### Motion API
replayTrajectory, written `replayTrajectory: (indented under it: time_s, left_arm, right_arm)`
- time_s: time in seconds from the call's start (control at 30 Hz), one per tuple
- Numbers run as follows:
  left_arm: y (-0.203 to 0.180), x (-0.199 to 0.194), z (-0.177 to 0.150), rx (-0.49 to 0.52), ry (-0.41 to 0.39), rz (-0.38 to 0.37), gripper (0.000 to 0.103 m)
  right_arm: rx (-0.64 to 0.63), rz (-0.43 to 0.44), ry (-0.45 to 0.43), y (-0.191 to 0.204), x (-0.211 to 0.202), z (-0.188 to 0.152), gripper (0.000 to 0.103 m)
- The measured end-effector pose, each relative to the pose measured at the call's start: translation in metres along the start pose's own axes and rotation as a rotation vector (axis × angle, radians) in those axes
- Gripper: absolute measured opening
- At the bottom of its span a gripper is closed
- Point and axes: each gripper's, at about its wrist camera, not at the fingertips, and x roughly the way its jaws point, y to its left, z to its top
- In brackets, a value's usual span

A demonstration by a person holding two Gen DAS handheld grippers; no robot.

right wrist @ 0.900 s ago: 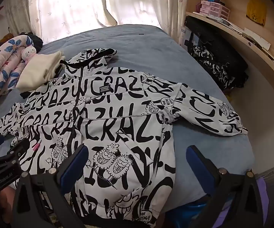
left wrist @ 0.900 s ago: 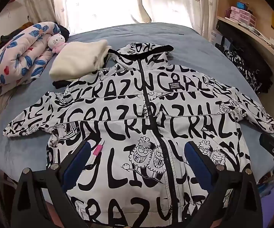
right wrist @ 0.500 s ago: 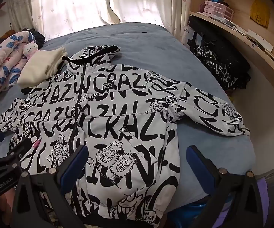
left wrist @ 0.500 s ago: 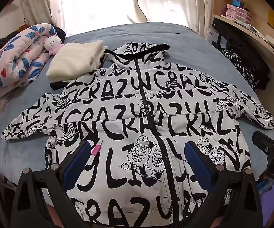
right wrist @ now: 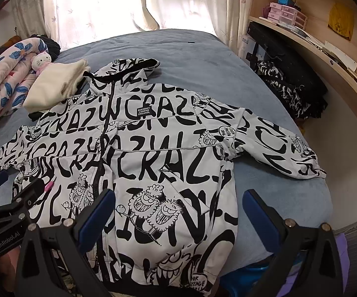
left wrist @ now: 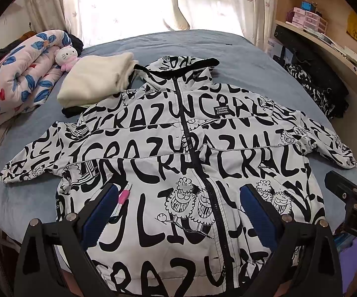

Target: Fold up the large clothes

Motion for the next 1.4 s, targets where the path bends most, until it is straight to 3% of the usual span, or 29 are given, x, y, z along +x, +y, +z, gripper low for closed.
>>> replayTrajectory:
  time_s: [1.4]
  left_arm:
    - [0.021,0.003,0.0,-0.071,0.032,-0.002,0.098]
  right_arm:
    - [-0.024,0.017,0.011,0.016,0.002,-0.001,0.103]
